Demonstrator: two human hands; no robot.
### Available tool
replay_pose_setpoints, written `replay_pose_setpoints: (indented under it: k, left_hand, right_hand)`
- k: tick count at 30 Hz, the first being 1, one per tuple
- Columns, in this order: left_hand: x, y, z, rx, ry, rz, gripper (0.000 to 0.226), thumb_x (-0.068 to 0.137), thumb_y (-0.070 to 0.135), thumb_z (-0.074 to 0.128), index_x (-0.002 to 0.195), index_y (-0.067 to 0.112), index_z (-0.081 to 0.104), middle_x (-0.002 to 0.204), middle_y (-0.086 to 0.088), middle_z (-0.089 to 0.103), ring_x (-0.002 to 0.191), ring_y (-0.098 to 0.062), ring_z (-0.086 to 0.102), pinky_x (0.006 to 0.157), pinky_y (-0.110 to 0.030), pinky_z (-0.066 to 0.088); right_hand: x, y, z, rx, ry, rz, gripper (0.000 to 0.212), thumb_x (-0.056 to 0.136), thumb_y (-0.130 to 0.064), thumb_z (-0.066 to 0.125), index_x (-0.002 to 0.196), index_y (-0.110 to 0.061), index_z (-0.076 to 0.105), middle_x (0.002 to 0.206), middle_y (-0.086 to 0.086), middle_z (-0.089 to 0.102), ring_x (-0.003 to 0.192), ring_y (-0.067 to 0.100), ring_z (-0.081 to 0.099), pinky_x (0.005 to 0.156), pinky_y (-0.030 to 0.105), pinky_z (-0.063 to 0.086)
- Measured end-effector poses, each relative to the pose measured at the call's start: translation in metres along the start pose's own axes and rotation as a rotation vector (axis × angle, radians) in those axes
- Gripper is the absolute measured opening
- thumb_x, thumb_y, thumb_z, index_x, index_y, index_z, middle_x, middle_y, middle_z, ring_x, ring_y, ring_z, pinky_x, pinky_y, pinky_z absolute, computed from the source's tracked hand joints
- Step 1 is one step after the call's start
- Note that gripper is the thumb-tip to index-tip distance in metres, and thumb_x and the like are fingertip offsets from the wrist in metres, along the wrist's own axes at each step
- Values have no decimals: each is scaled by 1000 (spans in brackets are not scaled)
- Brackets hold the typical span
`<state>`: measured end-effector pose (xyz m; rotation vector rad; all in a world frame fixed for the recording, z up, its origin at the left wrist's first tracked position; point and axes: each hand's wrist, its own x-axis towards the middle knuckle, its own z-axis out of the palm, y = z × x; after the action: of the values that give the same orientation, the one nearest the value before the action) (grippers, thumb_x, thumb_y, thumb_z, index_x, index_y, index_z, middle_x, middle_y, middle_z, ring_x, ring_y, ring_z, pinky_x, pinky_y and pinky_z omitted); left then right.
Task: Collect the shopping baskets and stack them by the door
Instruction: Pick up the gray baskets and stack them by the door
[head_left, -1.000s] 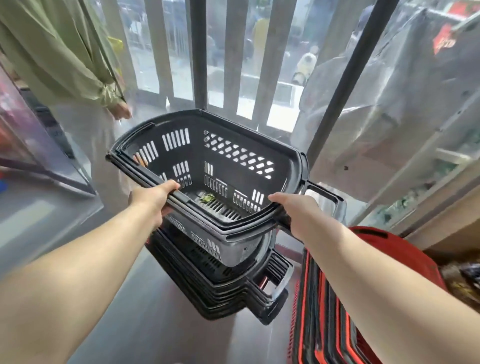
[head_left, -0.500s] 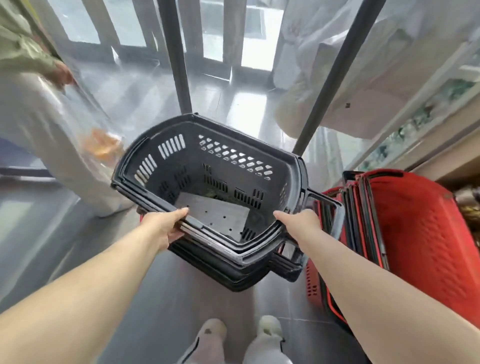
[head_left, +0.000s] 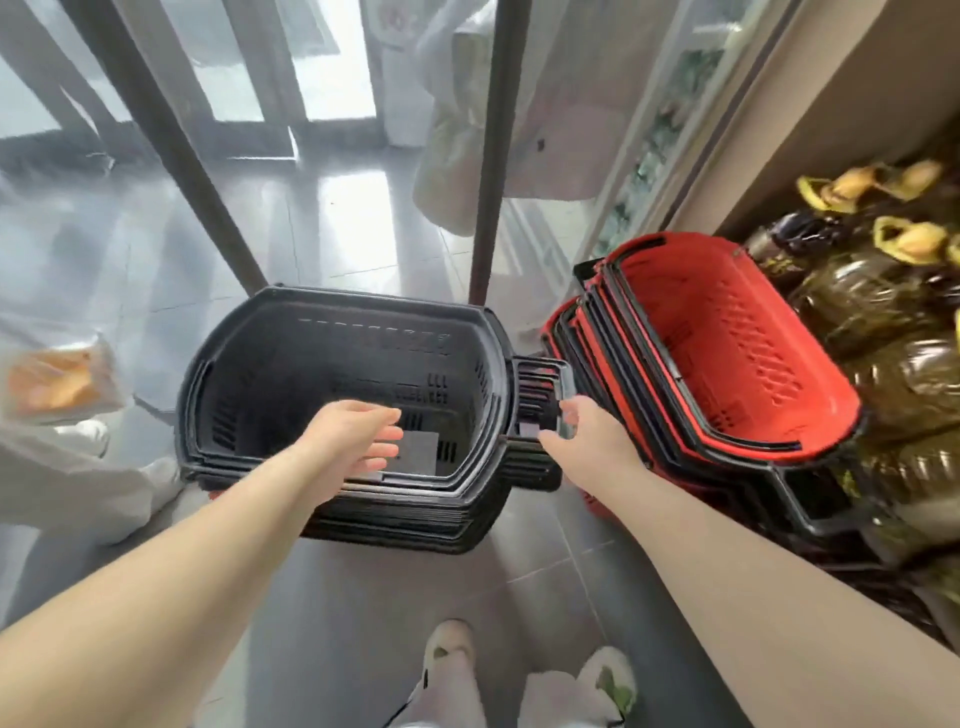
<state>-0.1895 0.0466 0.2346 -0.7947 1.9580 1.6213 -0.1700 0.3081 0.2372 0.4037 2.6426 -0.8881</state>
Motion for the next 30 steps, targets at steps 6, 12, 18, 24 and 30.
replay_pose_setpoints:
  k: [6, 12, 18, 24, 30]
  left_hand:
    - [-46, 29, 103, 261, -253, 278, 11, 86, 26, 69, 94, 20, 68, 87, -3, 75, 82, -18, 70, 74, -30, 57]
    - [-130, 5, 219, 471, -492, 418, 3, 86, 22, 68, 86, 21, 70, 79, 1, 73, 67, -10, 66, 66, -24, 54]
    - [-250, -79, 335, 611, -767, 444, 6, 89, 12, 64, 86, 17, 64, 78, -6, 68, 64, -16, 59, 63, -25, 46]
    - [-364, -184, 435, 790, -1001, 459, 10, 88, 15, 65, 80, 20, 65, 76, -2, 70, 64, -14, 60, 65, -25, 49]
    - [-459, -262, 516, 1061, -1233, 531, 3, 90, 22, 62, 88, 22, 65, 85, 1, 72, 73, -14, 63, 71, -27, 54]
  right_hand:
    - [-75, 76, -61, 21, 253, 56, 49, 83, -32, 62, 128, -15, 53, 125, 5, 62, 113, 23, 58, 96, 33, 45]
    - [-186, 193, -87, 191, 480, 302, 47, 83, -32, 63, 126, -15, 54, 122, 5, 63, 110, 22, 59, 95, 34, 46]
    - [-352, 322, -72, 304, 624, 576, 43, 83, -31, 65, 123, -16, 56, 122, 4, 64, 108, 25, 60, 89, 32, 46]
    - [-514, 414, -40, 449, 802, 866, 41, 83, -22, 68, 120, -9, 57, 122, 10, 62, 108, 28, 59, 90, 33, 44]
    - [-642, 471, -7, 508, 858, 1118, 40, 83, -28, 65, 120, -14, 58, 122, 5, 65, 110, 24, 60, 89, 31, 46]
